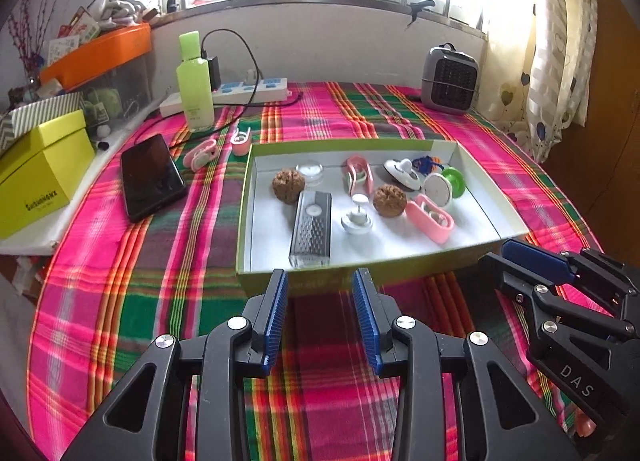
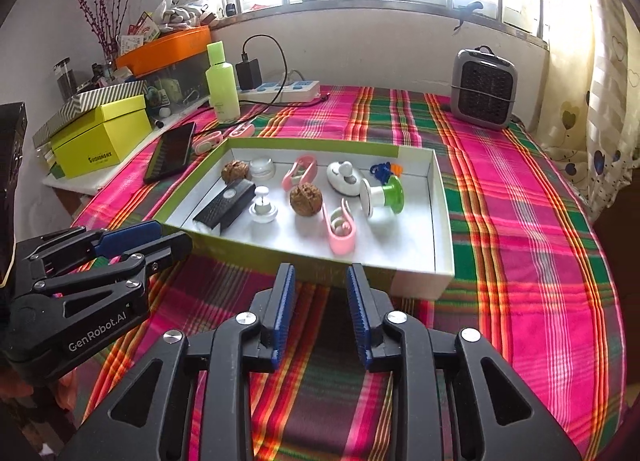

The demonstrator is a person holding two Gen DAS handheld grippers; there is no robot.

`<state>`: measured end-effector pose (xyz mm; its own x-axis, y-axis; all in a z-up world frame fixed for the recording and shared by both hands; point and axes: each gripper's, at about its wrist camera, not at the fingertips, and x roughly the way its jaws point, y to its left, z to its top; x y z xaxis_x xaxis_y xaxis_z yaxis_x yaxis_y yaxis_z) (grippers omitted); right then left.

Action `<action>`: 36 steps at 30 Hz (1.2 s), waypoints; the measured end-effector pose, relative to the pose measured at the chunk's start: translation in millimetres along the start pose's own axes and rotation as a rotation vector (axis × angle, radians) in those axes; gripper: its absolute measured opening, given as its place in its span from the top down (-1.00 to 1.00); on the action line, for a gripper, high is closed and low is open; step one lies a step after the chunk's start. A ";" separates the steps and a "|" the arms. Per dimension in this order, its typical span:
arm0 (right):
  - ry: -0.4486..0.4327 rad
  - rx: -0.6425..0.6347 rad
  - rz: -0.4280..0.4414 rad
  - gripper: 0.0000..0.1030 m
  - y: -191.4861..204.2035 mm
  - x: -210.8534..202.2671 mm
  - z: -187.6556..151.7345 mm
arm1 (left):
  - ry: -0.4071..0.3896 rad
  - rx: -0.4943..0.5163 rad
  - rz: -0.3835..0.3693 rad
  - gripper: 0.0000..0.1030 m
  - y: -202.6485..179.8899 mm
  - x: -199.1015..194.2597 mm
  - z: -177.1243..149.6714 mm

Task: Organize objects
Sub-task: 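Lower both grippers into the box and open them to release remote and clip, then withdraw both open grippers away from the box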

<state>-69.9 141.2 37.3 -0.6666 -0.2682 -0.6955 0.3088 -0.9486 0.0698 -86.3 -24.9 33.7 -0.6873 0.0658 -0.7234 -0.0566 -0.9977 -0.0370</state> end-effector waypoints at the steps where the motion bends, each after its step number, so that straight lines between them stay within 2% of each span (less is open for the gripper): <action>1: 0.005 0.001 -0.002 0.30 0.3 -0.7 -3.3 | 0.003 -0.003 0.007 0.37 -0.2 -1.2 -4.7; 12: 0.081 0.021 -0.036 0.30 -2.4 2.1 -38.0 | 0.076 0.009 0.034 0.33 -7.3 3.3 -46.2; 16: 0.090 0.021 -0.079 0.30 -2.8 -0.9 -41.5 | 0.068 0.001 0.040 0.27 -7.2 -0.1 -48.8; 28: 0.114 0.025 -0.102 0.27 -3.1 0.4 -46.5 | 0.072 -0.002 0.041 0.15 -8.9 1.4 -49.6; 32: 0.117 0.016 -0.092 0.15 -1.1 1.6 -46.1 | 0.073 -0.002 0.039 0.12 -9.4 1.9 -49.0; 36: 0.118 0.013 -0.096 0.14 0.0 2.3 -45.8 | 0.073 -0.002 0.039 0.12 -9.8 2.0 -49.1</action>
<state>-40.4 148.4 2.9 -0.6083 -0.1554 -0.7784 0.2386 -0.9711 0.0074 -51.6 -15.8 -1.3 -0.6346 0.0253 -0.7724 -0.0289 -0.9995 -0.0090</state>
